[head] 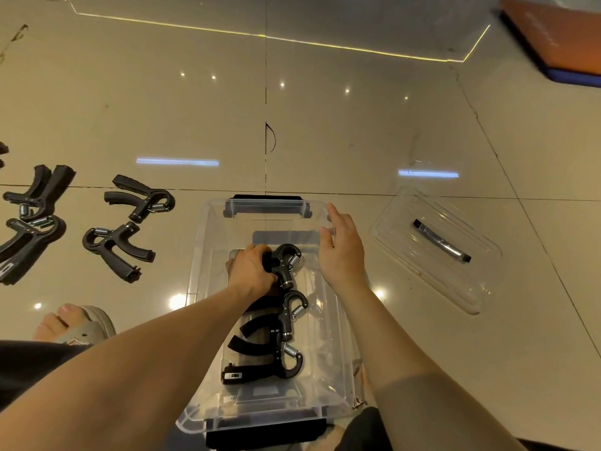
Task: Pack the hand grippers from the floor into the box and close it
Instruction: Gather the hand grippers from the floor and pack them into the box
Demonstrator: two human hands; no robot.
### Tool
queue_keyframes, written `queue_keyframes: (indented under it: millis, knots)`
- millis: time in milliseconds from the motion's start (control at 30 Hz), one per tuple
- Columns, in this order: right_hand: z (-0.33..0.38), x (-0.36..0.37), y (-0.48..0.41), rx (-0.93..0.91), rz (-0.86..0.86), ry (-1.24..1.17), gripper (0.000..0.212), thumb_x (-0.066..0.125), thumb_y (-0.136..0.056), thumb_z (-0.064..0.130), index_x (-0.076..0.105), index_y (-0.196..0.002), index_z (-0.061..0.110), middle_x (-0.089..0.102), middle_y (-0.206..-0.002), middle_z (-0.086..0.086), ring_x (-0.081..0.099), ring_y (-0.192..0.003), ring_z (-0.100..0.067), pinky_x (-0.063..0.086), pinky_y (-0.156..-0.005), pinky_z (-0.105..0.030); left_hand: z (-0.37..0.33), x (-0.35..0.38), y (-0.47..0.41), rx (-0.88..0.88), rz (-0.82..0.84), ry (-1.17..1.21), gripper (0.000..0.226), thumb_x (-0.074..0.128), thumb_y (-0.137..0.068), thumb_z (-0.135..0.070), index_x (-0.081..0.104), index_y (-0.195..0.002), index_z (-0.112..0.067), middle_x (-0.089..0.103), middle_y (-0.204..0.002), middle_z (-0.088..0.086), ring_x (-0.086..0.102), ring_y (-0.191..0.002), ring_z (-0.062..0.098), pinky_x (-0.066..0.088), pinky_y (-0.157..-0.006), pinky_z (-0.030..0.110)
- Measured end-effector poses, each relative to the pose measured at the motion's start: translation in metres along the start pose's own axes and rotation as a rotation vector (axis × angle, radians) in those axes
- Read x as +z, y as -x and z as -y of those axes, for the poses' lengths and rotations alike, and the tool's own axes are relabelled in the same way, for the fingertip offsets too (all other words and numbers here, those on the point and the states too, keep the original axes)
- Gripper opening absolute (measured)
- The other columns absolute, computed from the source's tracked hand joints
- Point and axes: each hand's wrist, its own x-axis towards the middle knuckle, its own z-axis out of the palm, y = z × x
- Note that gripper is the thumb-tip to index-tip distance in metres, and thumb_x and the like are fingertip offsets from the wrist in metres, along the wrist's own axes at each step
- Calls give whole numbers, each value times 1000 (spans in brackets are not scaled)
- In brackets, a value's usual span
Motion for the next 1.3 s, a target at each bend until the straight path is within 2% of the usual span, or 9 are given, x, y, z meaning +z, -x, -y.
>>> queue_keyframes:
  millis: [167,300,433,633,800,900,1033,1133,1300]
  knots:
    - [0,1,0,3,-1,15,49,45,-106,19,38,-155,22,54,-132,4,54,-104,-6,41,-90,-19,0,0,0,-9,2,-3,58,84,-75,-25,59,-127,-29,64,-119,-3,52,-121,27,38,-106,44]
    - [3,0,0,9,7,58,50,44,-107,20,37,-156,24,53,-137,3,56,-116,-12,45,-94,-23,-12,-14,4,3,3,22,75,88,-70,-31,53,-136,-27,64,-128,-3,55,-122,25,39,-108,45]
    - [7,-5,2,17,11,98,50,45,-106,23,37,-155,25,52,-137,3,56,-119,-14,50,-99,-33,-35,-47,13,26,54,276,73,87,-74,-24,52,-138,-22,58,-137,0,55,-125,23,47,-107,41]
    - [29,-16,12,27,-68,103,48,54,-102,30,46,-149,19,49,-145,-1,48,-131,-20,44,-106,-36,-66,-137,35,142,35,433,62,85,-76,-12,57,-131,-16,62,-121,1,58,-112,17,49,-101,34]
    - [95,-9,11,-90,-126,46,44,58,-100,31,54,-141,18,53,-138,1,53,-124,-18,47,-99,-31,-62,-224,61,248,-13,327,53,84,-79,-15,62,-128,-16,65,-123,2,60,-111,15,47,-89,26]
    - [145,12,17,-189,-57,-23,39,58,-100,31,56,-138,21,52,-139,3,53,-124,-16,49,-102,-34,-45,-288,81,275,-87,213,46,83,-81,-17,66,-124,-14,66,-123,4,61,-112,16,49,-94,29]
    - [206,46,33,-333,90,-82,38,59,-100,31,57,-136,20,50,-137,6,52,-121,-13,49,-99,-31,-7,-366,102,245,-168,88,39,81,-82,-19,69,-119,-14,69,-118,4,63,-106,16,49,-88,27]
    - [238,78,42,-387,172,-79,37,59,-100,31,58,-135,20,51,-135,7,53,-118,-13,44,-92,-26,25,-406,108,209,-162,-12,36,79,-84,-20,68,-118,-14,69,-113,2,64,-102,15,48,-80,21]
    - [252,143,38,-390,285,4,36,59,-99,30,59,-134,20,53,-133,6,54,-117,-17,47,-96,-32,97,-414,94,159,-12,-223,38,78,-85,-28,65,-119,-18,68,-114,-2,63,-100,12,47,-79,19]
